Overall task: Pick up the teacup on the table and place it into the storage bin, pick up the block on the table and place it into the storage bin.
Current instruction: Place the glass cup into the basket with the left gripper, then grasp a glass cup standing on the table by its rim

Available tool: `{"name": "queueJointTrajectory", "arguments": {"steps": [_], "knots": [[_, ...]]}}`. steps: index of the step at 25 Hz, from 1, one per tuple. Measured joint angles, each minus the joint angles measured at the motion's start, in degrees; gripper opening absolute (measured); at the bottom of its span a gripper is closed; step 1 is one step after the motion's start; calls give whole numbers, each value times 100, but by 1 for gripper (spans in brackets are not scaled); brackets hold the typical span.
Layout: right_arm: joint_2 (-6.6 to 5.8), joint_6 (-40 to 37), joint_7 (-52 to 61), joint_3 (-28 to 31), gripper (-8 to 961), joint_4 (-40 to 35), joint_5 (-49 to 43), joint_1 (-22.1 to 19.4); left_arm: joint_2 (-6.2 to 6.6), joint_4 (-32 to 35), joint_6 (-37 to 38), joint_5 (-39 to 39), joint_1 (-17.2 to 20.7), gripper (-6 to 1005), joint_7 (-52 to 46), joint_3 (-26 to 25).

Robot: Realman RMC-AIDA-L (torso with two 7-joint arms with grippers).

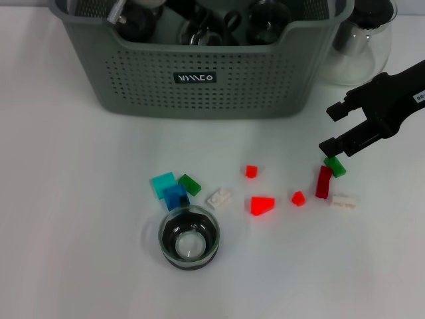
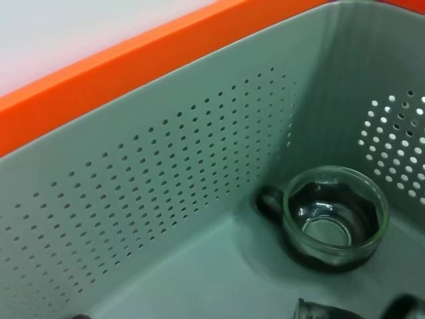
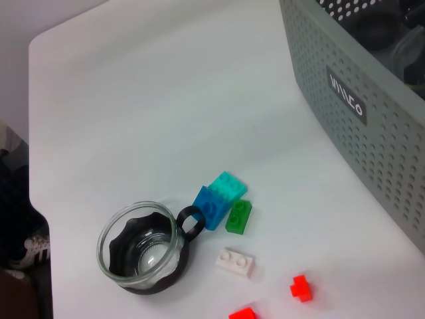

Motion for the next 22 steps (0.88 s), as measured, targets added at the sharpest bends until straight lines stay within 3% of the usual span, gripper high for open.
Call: {"name": "queueJointTrajectory", "arguments": {"steps": [4, 7, 22], "knots": [[0, 1, 0, 0, 914, 0, 0, -1, -5, 76, 15, 0, 1, 238, 17, 0], [0, 6, 0, 0, 914, 0, 0, -7, -8, 137, 55, 0, 2, 425, 31, 0], [0, 18, -1, 0, 914, 0, 0, -9, -3, 1345, 868, -6, 302, 687, -10, -60]]}}
